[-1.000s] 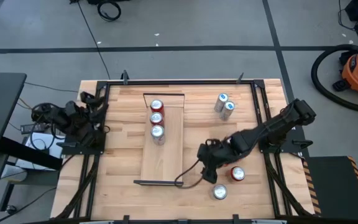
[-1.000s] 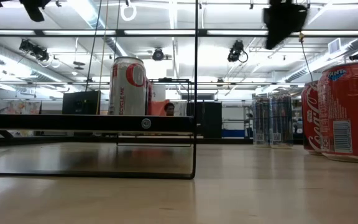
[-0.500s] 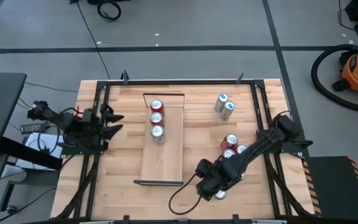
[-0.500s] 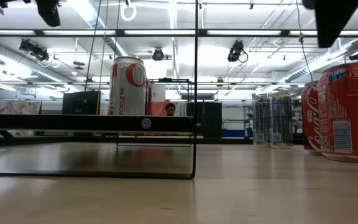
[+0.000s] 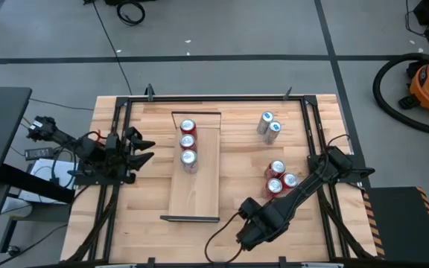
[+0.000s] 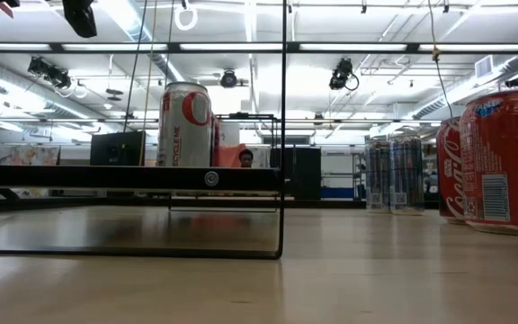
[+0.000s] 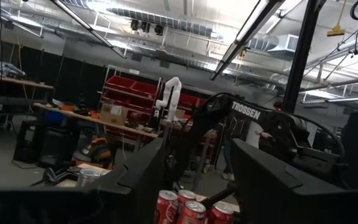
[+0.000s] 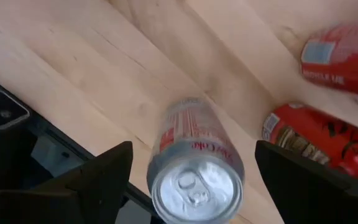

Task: Place canned beverage on shelf
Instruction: Put the silver soda can on the shelf aligned with the silver soda can

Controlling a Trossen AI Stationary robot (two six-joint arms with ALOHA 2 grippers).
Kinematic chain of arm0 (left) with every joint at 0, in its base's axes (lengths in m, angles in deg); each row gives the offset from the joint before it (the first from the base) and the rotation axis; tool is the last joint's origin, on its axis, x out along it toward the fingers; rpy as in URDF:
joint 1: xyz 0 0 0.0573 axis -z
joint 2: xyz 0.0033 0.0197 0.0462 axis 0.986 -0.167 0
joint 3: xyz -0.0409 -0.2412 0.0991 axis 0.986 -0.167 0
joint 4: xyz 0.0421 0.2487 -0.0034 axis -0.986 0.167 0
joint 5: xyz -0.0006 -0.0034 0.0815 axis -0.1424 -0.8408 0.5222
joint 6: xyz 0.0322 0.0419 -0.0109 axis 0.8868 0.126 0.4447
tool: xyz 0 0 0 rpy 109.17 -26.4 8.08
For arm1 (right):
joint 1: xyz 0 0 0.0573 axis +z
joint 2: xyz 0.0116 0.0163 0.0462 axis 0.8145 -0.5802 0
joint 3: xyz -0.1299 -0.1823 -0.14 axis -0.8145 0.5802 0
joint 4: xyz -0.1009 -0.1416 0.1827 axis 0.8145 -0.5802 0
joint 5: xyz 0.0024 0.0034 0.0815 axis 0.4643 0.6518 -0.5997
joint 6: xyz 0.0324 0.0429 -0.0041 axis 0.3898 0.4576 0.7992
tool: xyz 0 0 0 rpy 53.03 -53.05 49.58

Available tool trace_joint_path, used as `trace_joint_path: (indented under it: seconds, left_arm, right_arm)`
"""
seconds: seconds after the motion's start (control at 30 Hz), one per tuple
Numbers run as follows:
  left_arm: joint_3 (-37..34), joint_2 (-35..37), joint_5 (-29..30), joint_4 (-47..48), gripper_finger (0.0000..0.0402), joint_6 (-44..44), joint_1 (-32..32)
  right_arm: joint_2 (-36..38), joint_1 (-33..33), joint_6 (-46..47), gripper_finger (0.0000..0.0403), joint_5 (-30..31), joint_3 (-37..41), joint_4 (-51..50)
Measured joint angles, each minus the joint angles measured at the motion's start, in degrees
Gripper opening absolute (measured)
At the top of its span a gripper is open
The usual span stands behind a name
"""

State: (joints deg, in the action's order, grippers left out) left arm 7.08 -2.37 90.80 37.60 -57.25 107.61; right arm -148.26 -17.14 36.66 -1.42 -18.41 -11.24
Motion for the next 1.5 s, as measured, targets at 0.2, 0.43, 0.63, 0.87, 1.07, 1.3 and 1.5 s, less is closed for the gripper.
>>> trace_joint_path:
  seconds: [0.2,0.43,0.63,0.87,1.07,1.3,1.5]
  left_arm:
    - [0.00,0.04,0.00,-0.02,0.0194,0.07,0.00]
    - [0.00,0.04,0.02,0.00,0.0194,0.20,0.00]
    - [0.00,0.04,0.02,0.03,0.0194,0.20,0.00]
    - [0.00,0.04,0.02,0.00,0.0194,0.18,0.00]
    - [0.02,0.04,0.00,-0.02,0.0194,0.17,0.00]
    - [0.04,0.04,0.01,-0.37,0.0194,0.17,0.00]
    - [0.04,0.04,0.01,-0.35,0.0194,0.14,0.00]
  right_arm:
    - [0.04,1.02,1.99,0.0352,-0.16,3.26,2.46]
    - [0.09,1.02,1.95,0.0352,-2.59,6.64,7.44]
    - [0.09,1.47,2.19,0.0352,-3.14,9.69,10.22]
    - [0.08,1.45,0.13,0.0350,-5.97,14.43,16.02]
    - [0.09,1.16,-4.20,0.0346,-6.11,15.30,16.98]
    - [0.20,-1.18,-11.55,0.0346,-5.83,15.35,14.71]
    - [0.22,-4.79,-26.40,0.0346,-4.79,15.35,14.57]
